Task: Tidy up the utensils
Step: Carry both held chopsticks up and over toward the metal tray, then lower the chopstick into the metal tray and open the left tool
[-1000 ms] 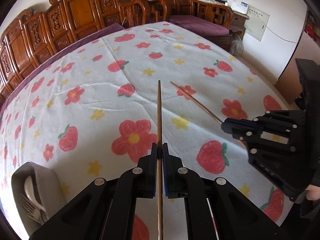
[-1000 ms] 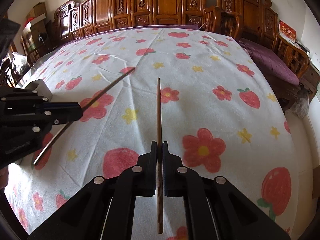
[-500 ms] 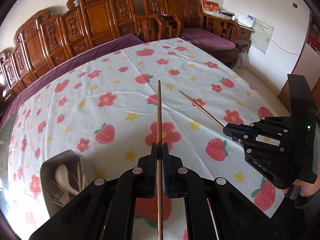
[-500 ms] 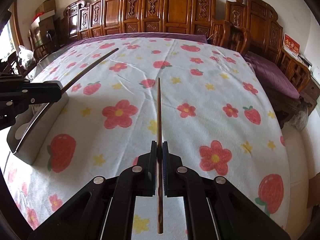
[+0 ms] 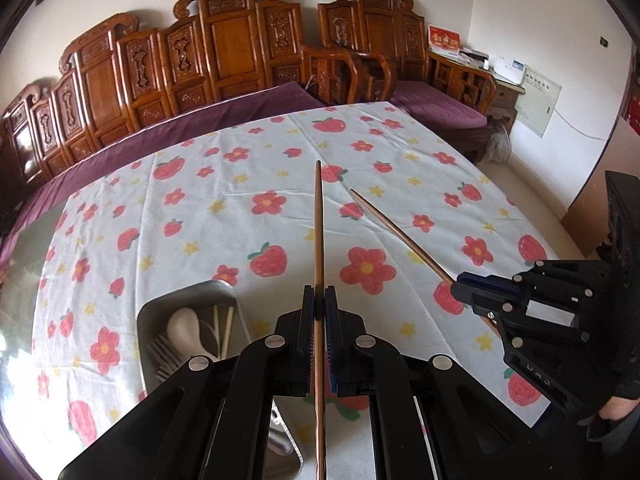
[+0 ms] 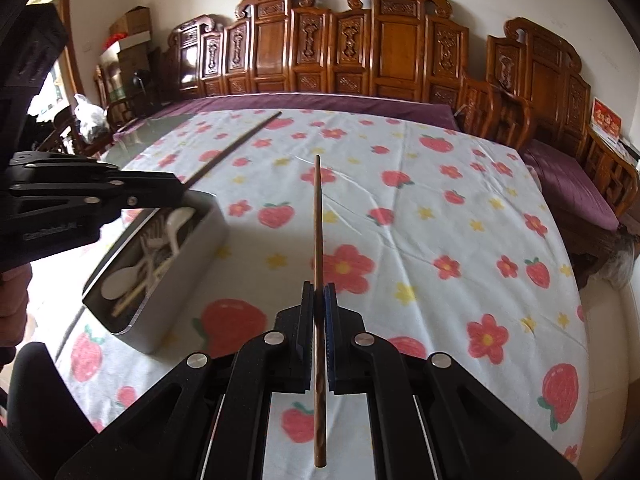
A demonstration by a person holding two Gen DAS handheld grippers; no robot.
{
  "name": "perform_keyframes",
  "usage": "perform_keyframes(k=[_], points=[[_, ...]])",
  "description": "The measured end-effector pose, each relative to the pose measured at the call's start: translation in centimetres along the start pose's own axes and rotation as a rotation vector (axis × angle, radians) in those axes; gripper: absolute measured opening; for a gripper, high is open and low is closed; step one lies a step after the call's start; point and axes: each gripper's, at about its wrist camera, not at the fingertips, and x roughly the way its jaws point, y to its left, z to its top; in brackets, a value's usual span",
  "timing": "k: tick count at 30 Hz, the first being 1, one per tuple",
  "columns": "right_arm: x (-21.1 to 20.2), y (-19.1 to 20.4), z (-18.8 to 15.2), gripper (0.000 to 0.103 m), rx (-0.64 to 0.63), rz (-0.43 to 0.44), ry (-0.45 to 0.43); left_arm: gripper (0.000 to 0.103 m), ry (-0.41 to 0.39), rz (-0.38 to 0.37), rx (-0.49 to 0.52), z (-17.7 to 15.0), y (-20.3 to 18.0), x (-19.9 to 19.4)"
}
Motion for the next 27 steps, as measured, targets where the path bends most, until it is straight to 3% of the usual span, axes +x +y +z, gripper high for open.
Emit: perform_keyframes(k=[13,27], points=[[1.5,5.1,0.7,0.006,-0.034,0.070,-0.001,0.004,0.029,0.038,-0.070,-2.6,4.8,0.6],[2.3,6.4,0.3,0.006,-0.054,0.084,-0.003,0.004,0.100,0.068,-0.148,-6.6,8.8,4.4]])
